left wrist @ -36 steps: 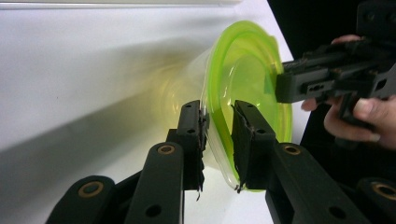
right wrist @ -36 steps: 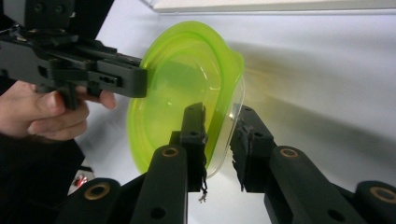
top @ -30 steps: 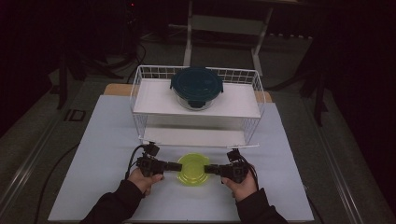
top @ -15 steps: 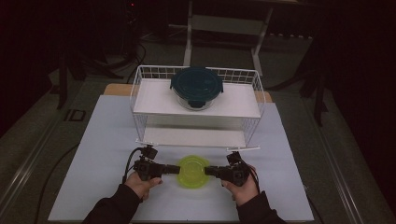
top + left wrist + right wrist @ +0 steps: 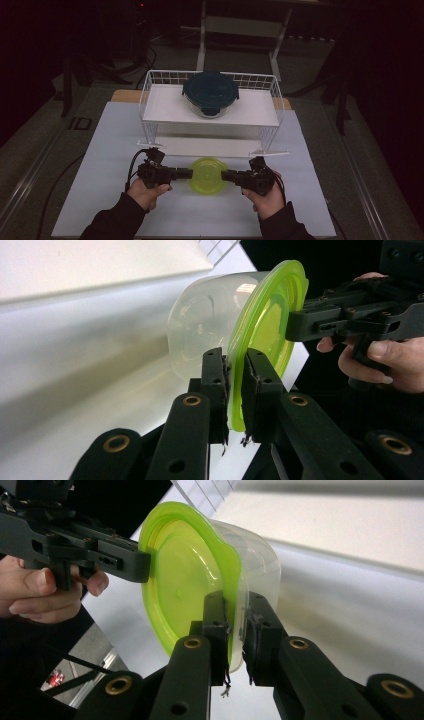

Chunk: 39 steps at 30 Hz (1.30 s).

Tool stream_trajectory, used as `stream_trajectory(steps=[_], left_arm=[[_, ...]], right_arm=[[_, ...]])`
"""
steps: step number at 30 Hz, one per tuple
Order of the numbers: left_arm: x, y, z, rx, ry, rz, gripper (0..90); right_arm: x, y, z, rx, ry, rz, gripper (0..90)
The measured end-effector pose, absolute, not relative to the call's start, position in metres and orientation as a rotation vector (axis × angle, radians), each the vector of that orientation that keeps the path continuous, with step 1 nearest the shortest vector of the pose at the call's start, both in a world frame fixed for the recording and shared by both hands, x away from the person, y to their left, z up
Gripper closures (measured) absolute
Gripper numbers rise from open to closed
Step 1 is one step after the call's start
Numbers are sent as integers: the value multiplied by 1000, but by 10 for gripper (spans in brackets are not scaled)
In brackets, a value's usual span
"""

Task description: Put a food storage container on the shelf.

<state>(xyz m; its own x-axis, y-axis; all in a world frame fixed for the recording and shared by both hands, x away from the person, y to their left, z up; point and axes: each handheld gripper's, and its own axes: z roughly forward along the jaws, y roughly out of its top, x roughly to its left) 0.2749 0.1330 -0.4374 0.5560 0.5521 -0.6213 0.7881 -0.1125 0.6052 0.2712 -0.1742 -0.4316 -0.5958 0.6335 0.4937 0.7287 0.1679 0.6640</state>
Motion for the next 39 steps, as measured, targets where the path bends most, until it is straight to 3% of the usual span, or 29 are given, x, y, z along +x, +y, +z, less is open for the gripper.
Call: stream_trajectory(steps=[20, 39], left_arm=[[273, 139, -332, 1758, 999, -122, 810], [314, 132, -244, 1728, 993, 30, 812]], right_arm=[[269, -171, -340, -1295, -2344, -1657, 812], [320, -167, -258, -1337, -2344, -1771, 806]])
